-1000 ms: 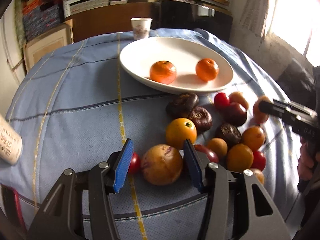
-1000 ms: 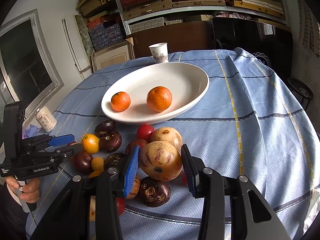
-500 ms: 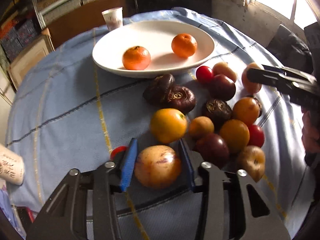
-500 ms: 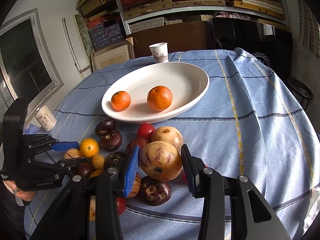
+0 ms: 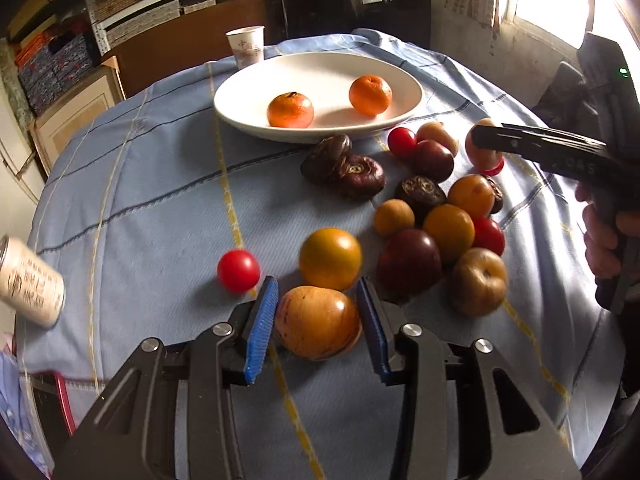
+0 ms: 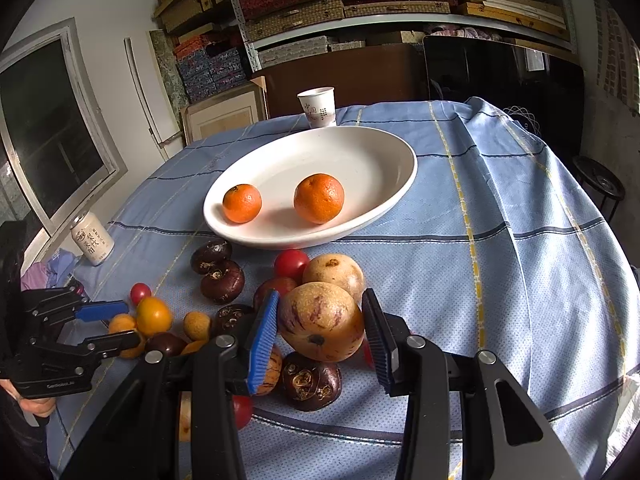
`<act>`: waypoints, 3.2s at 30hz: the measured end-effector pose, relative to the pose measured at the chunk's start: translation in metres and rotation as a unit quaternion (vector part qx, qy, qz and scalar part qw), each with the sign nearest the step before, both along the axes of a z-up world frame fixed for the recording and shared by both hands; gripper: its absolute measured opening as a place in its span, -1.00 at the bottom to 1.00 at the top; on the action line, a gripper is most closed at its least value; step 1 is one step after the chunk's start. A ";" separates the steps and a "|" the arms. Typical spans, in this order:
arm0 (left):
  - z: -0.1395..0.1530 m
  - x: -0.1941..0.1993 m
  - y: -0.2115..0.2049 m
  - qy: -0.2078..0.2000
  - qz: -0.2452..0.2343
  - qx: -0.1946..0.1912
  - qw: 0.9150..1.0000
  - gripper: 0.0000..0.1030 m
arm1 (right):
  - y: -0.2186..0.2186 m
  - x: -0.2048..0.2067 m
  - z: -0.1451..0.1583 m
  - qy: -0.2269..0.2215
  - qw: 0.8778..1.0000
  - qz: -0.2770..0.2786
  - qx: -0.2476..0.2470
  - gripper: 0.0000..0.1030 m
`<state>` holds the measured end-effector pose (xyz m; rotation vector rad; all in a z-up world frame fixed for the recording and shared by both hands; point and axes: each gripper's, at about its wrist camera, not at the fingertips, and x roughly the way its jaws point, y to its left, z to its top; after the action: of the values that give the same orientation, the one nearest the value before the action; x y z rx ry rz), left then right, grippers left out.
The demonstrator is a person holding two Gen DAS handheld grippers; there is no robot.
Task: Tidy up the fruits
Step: 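Reach the left tool to the orange persimmon and grasp it, then place the persimmon on the plate with the left tool while the right tool drops a small fruit there, then reach the left tool to the red tomato and grasp it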
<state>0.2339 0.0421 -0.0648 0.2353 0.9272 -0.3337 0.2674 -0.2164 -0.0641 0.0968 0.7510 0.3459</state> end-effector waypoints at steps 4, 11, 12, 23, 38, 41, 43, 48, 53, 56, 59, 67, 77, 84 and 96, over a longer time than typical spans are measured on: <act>0.000 -0.012 0.000 -0.009 -0.003 0.013 1.000 -0.19 | 0.001 0.000 -0.001 0.001 1.000 0.003 -0.001 -0.17; -0.018 0.008 0.009 0.025 0.040 0.029 0.998 -0.09 | 0.004 -0.002 -0.001 -0.001 1.000 0.006 -0.002 -0.17; -0.018 0.008 0.012 0.025 0.045 0.028 0.998 -0.16 | 0.004 -0.002 -0.001 -0.001 1.000 0.006 -0.003 -0.17; -0.012 0.002 0.020 0.033 0.057 -0.007 0.998 -0.18 | 0.002 -0.003 0.000 -0.005 1.000 0.003 -0.003 -0.17; 0.074 0.120 -0.008 -0.021 0.067 -0.106 0.992 -0.18 | 0.004 0.065 0.046 -0.052 0.998 0.002 0.025 -0.17; 0.072 0.155 -0.015 -0.021 0.085 -0.104 0.991 -0.18 | 0.005 0.088 0.047 -0.051 0.998 -0.009 0.027 -0.17; 0.067 0.180 -0.021 -0.018 0.094 -0.098 0.991 -0.18 | 0.005 0.105 0.043 -0.041 0.998 -0.017 0.034 -0.17; 0.042 0.231 -0.030 0.017 0.115 -0.084 0.990 -0.18 | 0.003 0.140 0.027 -0.004 0.999 -0.039 0.036 -0.17; 0.020 0.253 -0.031 0.046 0.123 -0.073 0.989 -0.18 | 0.001 0.163 0.009 0.035 0.997 -0.041 0.049 -0.17; 0.014 0.258 -0.033 0.058 0.121 -0.071 0.988 -0.17 | 0.004 0.170 0.001 0.046 0.997 -0.041 0.047 -0.14; 0.010 0.260 -0.034 0.067 0.121 -0.067 0.988 -0.16 | 0.005 0.172 -0.003 0.052 0.997 -0.040 0.049 -0.12; 0.048 0.218 -0.026 0.008 0.117 -0.067 0.991 0.36 | -0.002 0.139 0.031 0.005 0.998 -0.034 0.059 0.00; 0.071 0.090 0.000 -0.090 0.137 -0.058 0.985 0.87 | -0.028 0.065 0.022 -0.018 0.999 -0.030 0.040 0.23; 0.040 0.022 0.029 -0.114 0.178 -0.040 0.977 0.88 | -0.042 0.023 0.001 -0.008 0.999 -0.051 0.013 0.23; 0.014 0.003 0.055 -0.072 0.218 -0.041 0.973 0.89 | -0.022 0.015 -0.021 0.029 0.998 -0.026 -0.058 0.18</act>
<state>0.2368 0.0971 -0.0513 -0.0242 0.7949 0.0502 0.2819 -0.2385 -0.0855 0.0180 0.8225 0.2497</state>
